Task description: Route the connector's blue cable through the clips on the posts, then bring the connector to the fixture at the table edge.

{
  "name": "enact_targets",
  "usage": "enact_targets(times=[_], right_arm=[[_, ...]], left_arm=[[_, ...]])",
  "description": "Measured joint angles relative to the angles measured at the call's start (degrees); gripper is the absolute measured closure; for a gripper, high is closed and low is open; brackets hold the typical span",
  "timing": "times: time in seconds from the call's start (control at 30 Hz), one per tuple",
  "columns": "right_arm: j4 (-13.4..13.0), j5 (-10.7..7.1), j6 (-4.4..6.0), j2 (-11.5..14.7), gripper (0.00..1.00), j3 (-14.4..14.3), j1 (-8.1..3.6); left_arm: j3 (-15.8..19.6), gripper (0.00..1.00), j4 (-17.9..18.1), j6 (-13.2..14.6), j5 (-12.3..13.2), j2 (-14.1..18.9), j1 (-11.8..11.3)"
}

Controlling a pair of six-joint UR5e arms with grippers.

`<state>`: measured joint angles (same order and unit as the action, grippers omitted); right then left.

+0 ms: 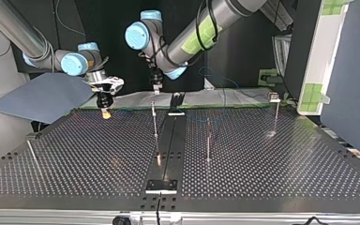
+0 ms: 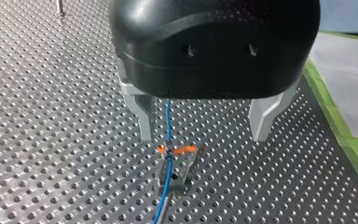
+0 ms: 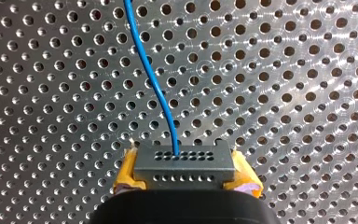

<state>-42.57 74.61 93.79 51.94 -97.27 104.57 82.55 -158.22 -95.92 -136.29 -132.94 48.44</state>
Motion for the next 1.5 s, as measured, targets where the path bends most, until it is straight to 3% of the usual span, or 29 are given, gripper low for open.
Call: enact_targets(times=[0.27, 0.53, 0.73, 1.13, 1.5], right_arm=[[-0.01, 0.00, -0.06, -0.02, 1.00, 0.00, 0.02], [-0.14, 0.02, -0.04, 0.00, 1.00, 0.01, 0.15], [-0.13, 0.00, 0.00, 0.00, 1.00, 0.01, 0.12], [0.44, 0.02, 0.00, 0.00, 1.00, 0.00, -0.06], [0.81, 0.02, -0.06, 0.04, 1.00, 0.02, -0.27]], left_arm=[[3.36, 0.00, 3.33, 1.19, -0.61, 3.35, 1.90], [7.15, 0.00, 7.13, -1.90, 0.35, 7.14, 2.71], [9.93, 0.00, 9.89, -3.93, -0.40, 9.91, 2.47], [16.02, 0.00, 15.73, -4.64, -0.85, 16.01, 1.75], [20.91, 0.00, 18.25, -6.56, -0.54, 20.89, 2.30]])
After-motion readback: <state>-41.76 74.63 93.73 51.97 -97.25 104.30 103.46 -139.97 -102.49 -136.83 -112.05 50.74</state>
